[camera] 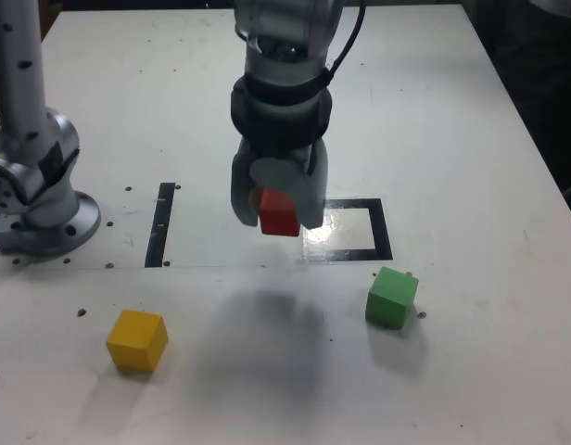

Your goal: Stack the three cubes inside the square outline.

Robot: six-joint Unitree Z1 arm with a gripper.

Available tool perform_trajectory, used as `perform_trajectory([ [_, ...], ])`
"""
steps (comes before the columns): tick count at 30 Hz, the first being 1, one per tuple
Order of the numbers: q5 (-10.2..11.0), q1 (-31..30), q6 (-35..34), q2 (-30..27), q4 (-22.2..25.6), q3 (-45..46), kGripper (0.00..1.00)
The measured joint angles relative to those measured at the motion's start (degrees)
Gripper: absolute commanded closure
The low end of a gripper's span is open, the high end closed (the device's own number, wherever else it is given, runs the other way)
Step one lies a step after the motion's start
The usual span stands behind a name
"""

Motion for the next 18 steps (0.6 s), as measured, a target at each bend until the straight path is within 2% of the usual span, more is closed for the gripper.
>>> perform_trajectory([
  [6,0.85,4.08,2.53,3.45,1.17,-4.85,0.61],
  [12,-1.06,8.5,6.18,7.23,1.13,-8.02,0.61],
  [18,-1.39,9.56,7.06,8.06,1.23,-10.63,0.61],
])
